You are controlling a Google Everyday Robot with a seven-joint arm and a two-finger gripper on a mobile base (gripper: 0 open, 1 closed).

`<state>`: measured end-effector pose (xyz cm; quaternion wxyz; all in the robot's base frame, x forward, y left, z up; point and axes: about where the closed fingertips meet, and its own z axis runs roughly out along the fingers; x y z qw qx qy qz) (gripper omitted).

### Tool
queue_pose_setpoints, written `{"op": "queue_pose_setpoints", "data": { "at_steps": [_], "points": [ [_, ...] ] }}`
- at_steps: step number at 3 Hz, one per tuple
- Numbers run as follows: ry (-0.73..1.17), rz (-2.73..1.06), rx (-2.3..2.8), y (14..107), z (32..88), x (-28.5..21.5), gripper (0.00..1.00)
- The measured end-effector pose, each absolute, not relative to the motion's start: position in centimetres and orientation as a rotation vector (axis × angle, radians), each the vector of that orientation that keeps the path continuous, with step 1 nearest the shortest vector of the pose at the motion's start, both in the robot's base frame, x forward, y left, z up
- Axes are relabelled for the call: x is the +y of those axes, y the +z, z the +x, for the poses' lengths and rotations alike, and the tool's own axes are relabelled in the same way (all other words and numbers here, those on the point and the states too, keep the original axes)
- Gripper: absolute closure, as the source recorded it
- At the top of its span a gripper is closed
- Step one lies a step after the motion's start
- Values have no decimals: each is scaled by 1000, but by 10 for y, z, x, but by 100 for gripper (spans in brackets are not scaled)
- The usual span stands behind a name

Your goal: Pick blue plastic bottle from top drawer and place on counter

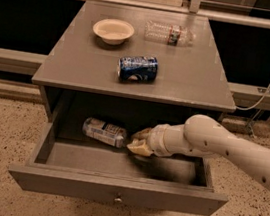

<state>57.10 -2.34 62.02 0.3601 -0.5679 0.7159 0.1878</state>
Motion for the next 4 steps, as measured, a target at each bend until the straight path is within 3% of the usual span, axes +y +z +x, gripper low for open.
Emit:
{"op": "queue_pose_setpoints", "data": {
  "at_steps": [1,3,4],
  "points": [
    [581,-1379,1614,694,552,-19,100],
    [695,-1318,1216,824,514,-20,100],
    [648,-1283,1253,855,517,-38,100]
  ]
}}
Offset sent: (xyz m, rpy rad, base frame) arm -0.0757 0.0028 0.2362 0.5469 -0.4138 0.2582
